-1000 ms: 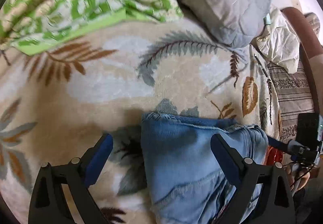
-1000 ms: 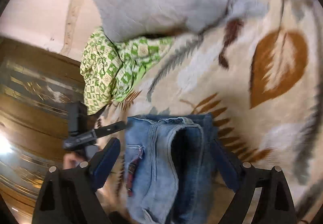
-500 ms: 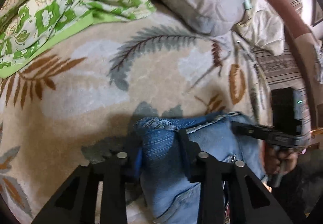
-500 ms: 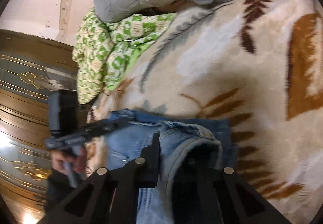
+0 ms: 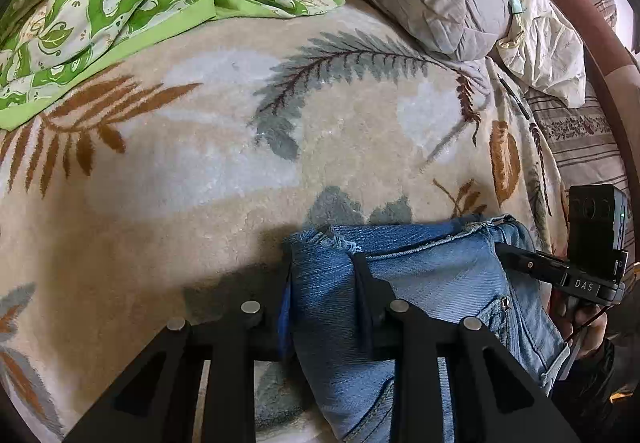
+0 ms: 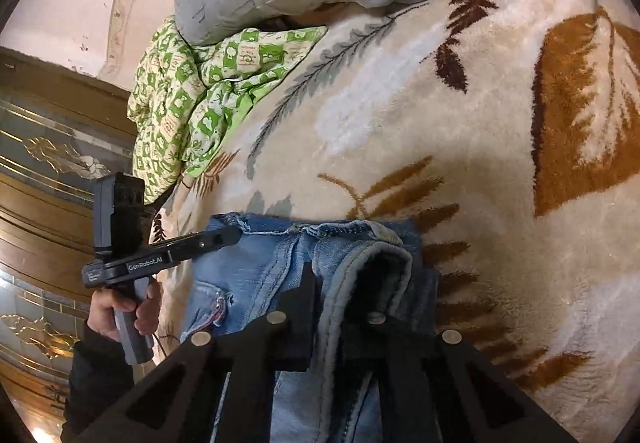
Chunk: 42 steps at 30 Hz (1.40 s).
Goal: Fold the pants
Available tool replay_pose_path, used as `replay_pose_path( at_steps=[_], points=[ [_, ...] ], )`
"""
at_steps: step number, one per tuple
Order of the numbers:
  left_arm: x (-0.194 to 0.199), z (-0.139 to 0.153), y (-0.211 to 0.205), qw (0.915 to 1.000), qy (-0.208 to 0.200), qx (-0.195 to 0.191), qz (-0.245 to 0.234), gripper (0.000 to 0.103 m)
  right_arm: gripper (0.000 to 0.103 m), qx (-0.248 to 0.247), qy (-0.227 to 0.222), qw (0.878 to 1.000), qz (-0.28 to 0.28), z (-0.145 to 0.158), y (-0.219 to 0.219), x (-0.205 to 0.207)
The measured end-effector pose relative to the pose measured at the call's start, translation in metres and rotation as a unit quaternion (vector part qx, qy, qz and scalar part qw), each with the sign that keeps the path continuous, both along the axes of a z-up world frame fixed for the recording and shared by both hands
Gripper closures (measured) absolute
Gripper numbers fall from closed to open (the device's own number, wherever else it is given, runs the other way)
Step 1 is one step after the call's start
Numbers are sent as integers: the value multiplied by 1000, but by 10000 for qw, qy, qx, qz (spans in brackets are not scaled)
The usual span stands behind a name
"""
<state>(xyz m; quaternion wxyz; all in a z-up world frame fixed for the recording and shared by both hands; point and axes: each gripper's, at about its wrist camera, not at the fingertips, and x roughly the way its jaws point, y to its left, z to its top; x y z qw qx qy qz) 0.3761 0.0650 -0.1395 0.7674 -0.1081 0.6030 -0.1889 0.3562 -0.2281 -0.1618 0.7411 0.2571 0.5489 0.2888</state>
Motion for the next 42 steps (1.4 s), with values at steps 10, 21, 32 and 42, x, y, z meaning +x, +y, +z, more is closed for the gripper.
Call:
replay_pose_path(
  at_steps=[10,21,32,42],
  points=[
    [-82,57,12,9961,-678,-499,276,12,23,442,-132,9988,-168,55,-27,-37],
    [-190,33,-30,9938,-900,-279,-597,12,49,340,-277,9983,380,45,-20,-136],
    [-186,9,-33,9937,-817,-87,-762,40,76,-967,-648,9915,585,15,7,-151],
    [-191,4,-20,9943,-812,-263,-637,35,76,-700,-641,9944,461,13,-6,-154]
  ],
)
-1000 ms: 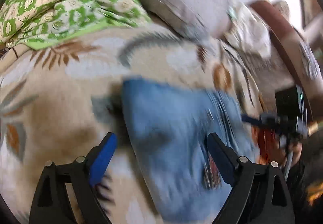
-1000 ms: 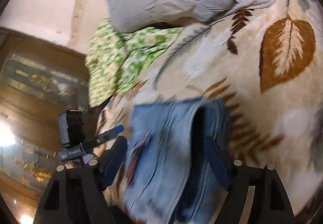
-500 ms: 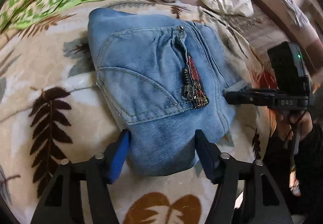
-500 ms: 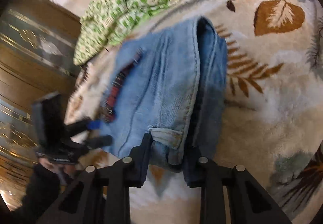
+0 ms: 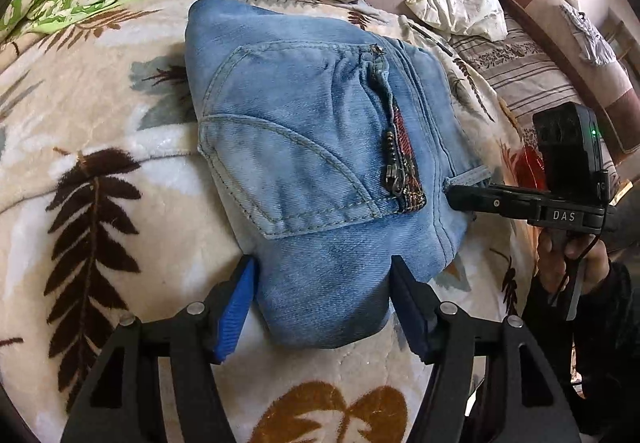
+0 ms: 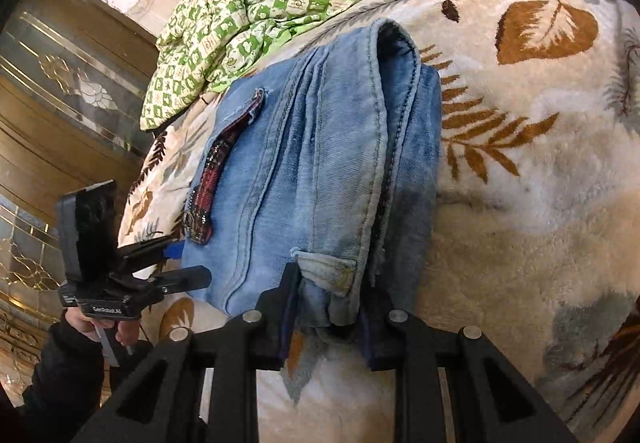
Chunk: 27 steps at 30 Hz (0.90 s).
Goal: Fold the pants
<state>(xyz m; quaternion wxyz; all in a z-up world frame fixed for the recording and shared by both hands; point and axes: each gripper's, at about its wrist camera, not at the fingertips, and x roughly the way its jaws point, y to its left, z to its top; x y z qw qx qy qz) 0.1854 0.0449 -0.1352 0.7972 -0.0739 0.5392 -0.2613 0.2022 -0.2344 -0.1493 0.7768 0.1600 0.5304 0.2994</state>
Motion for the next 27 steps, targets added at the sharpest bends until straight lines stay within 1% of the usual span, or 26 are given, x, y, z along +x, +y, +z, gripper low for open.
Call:
replay_pose_path(
  at_steps=[1,3,4,5,6,7,8,9,10,11,12,14,15,18,19,21,22,23,24,25,26,27],
  points=[
    [-1,1,2,10000,-16,29,-22,33,76,-4,-16,10000,1,0,0,0],
    [-3,7,1,9999,-123,83,-51,27,76,-91,-93,9999,9,4,1,-2],
    [-4,12,1,9997,-163,163,15,20,72,-168,-198,9997,39,9,2,-5],
    [-6,17,2,9994,-202,259,111,16,70,-218,-264,9994,67,14,6,-7],
    [-10,24,5,9992,-238,258,199,16,67,-300,-336,9989,86,20,6,-9],
    [-12,31,8,9992,-295,162,217,16,51,-397,-407,9984,68,25,6,-12],
    [-14,37,10,9990,-390,21,206,15,28,-620,-536,9966,-36,34,5,-15],
    [-17,47,13,9981,-570,-128,211,13,23,-748,-665,9949,-151,42,3,-18],
    [-16,51,14,9972,-691,-146,262,8,22,-735,-864,9932,-258,51,0,-20],
    [-13,55,16,9960,-794,-127,379,5,22,-643,-946,9930,-290,57,-3,-20],
    [-8,57,17,9955,-798,-140,488,5,22,-530,-977,9932,-341,63,-6,-17],
    [7,54,19,9955,-616,-298,654,5,22,-393,-938,9938,-449,68,-9,-7],
    [18,49,19,9950,-457,-394,790,5,22,-397,-906,9939,-488,68,-8,-1],
    [40,36,17,9934,-220,-416,1049,5,22,-513,-627,9951,-560,57,0,24],
    [43,32,18,9932,-196,-383,1081,5,22,-460,-496,9961,-558,52,3,30],
    [48,25,17,9935,-177,-325,1075,5,30,-82,-308,9977,-601,41,1,38],
    [48,23,17,9937,-156,-356,1053,5,43,58,-235,9976,-647,36,1,42],
    [49,21,17,9938,-123,-396,1029,5,63,58,-206,9977,-643,32,2,44],
    [50,18,17,9940,-95,-415,1007,5,73,-7,-215,9980,-594,28,4,45],
    [50,17,17,9943,-89,-429,975,7,76,-54,-229,9984,-510,25,8,46],
    [51,14,16,9952,-61,-423,876,15,77,-119,-248,9985,-484,23,10,46],
    [51,12,17,9956,-24,-433,834,21,79,-203,-292,9983,-453,21,12,46]
  ],
)
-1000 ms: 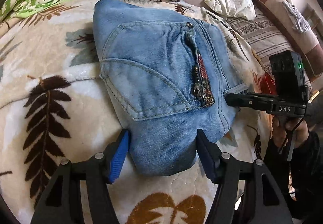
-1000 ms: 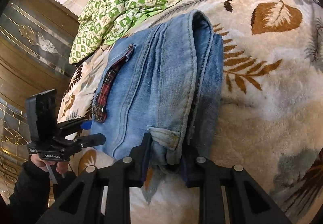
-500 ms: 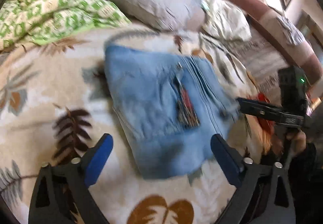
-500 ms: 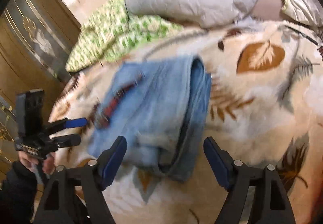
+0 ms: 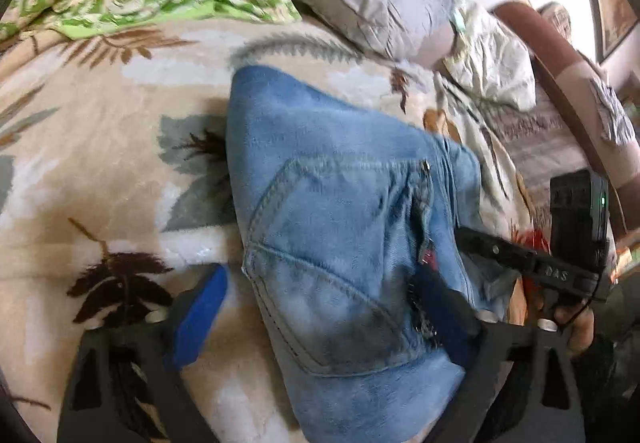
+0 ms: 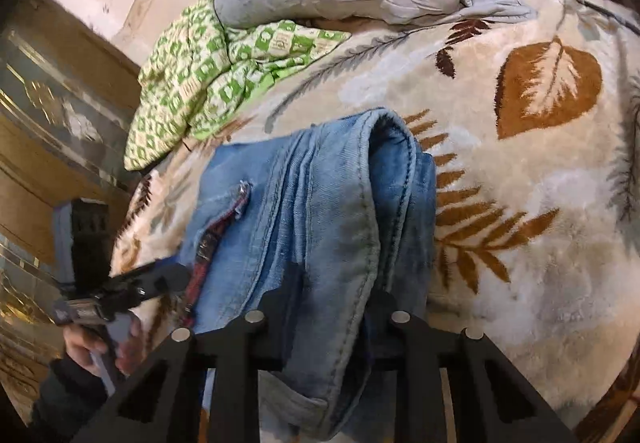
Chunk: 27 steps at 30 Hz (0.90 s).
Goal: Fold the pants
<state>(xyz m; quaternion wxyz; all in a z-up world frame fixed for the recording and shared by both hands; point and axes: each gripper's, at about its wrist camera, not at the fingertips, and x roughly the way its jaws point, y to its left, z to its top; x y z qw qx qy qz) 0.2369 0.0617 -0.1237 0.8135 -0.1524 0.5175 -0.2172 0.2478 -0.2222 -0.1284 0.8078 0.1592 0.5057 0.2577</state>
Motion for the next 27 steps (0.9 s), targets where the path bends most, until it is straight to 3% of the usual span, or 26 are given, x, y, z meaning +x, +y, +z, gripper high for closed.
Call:
replay_pose_path(
  at_steps=[1,4,9,27],
  points=[
    [1,-4,3,9999,62,-103,-40,35,82,-154,-20,9999,39,-2,3,0],
    [2,-17,12,9990,203,-403,25,43,85,-491,-93,9986,152,-8,9,2],
    [-1,-23,19,9981,114,-601,27,44,85,-530,-206,9983,148,-15,8,0],
    [0,-21,17,9986,100,-525,45,44,85,-500,-245,9984,127,-16,4,-3]
  ],
)
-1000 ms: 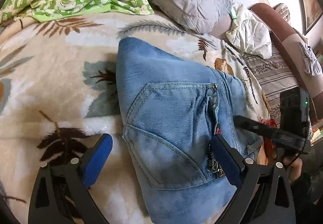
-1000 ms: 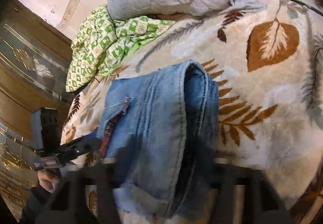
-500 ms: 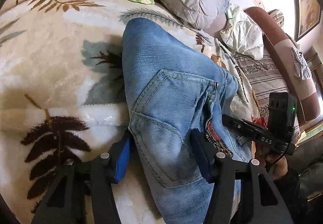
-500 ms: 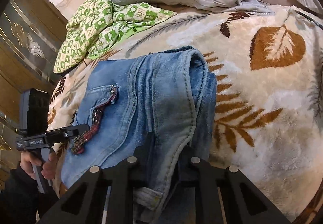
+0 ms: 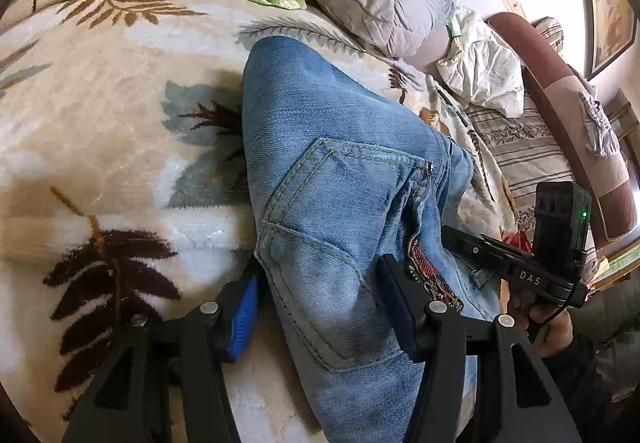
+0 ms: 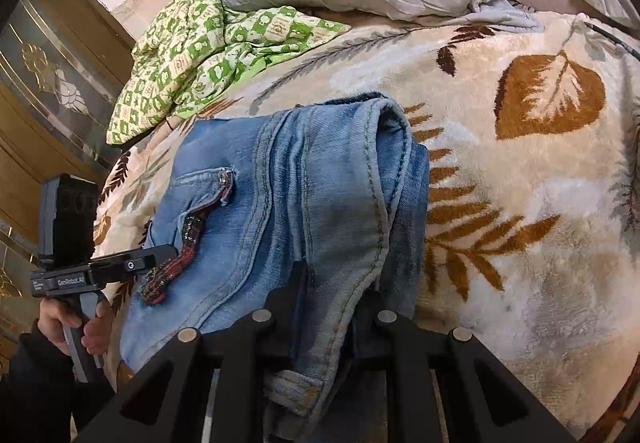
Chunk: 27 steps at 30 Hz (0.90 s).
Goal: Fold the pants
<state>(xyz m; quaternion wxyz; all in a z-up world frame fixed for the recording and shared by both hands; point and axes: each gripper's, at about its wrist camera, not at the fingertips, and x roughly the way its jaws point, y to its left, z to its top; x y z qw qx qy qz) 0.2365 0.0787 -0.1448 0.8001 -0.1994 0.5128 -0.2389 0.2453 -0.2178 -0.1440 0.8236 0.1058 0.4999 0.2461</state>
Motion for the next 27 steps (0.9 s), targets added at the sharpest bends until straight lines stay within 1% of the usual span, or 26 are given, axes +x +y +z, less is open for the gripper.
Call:
replay_pose_path(
  at_steps=[1,3,4,5,6,7,8,9,10,11,12,14,15,16,17,18,19,20,22,23,24,25,27],
  points=[
    [0,2,0,10000,-15,6,15,43,85,-12,3,10000,-2,0,0,0],
    [-3,9,-3,9997,-194,137,39,34,84,-47,-41,10000,19,3,2,0],
    [-3,14,-3,9993,-231,275,120,21,80,-36,-61,9999,73,6,2,-1],
    [-2,20,0,9985,-185,434,293,6,72,-36,-27,9999,94,10,2,0],
    [-1,25,3,9974,-119,524,473,1,62,-53,45,9999,84,15,1,0],
    [1,33,9,9966,-42,510,641,0,29,14,130,9998,126,20,1,0],
    [2,43,14,9963,27,478,709,0,0,59,208,9997,137,30,1,0],
    [1,56,17,9952,-34,567,796,0,0,-31,166,9998,47,41,0,-2],
    [-3,73,19,9924,-247,764,931,0,0,-99,11,9999,-43,54,0,-4],
    [-10,91,19,9869,-557,1069,1075,0,0,-127,-172,9997,-96,72,0,-7],
    [-21,116,16,9760,-997,1478,1254,0,0,-179,-302,9992,-181,87,-1,-10],
    [-45,150,6,9515,-1628,2139,1494,0,0,-399,-666,9956,-527,121,-3,-23],
    [-66,170,-1,9344,-2022,2477,1571,0,0,-490,-828,9930,-684,135,-5,-31],
    [-80,181,-7,9231,-2214,2694,1621,0,0,-604,-981,9899,-826,149,-5,-41],
    [-95,190,-13,9121,-2384,2886,1672,0,0,-827,-1186,9848,-966,164,-5,-56],
    [-118,198,-21,9019,-2619,2969,1728,0,0,-1045,-1347,9795,-1070,173,-3,-68],
    [-134,200,-27,8995,-2714,2944,1747,0,0,-1353,-1575,9698,-1277,182,-1,-87],
    [-147,201,-32,9008,-2734,2895,1732,0,0,-1537,-1725,9623,-1433,188,-2,-101],
    [-171,193,-43,9109,-2656,2741,1568,0,0,-1802,-1991,9487,-1667,192,-1,-132],
    [-182,184,-48,9142,-2595,2709,1534,0,0,-1879,-2074,9435,-1774,194,0,-142],
    [-188,179,-52,9147,-2557,2725,1538,0,0,-1973,-2163,9363,-1939,191,-1,-157],
    [-194,171,-55,9146,-2536,2744,1550,0,0,-2000,-2186,9329,-2049,187,-2,-170],
    [-204,154,-58,9164,-2398,2777,1600,0,0,-1897,-2099,9337,-2194,176,-9,-192]
  ],
)
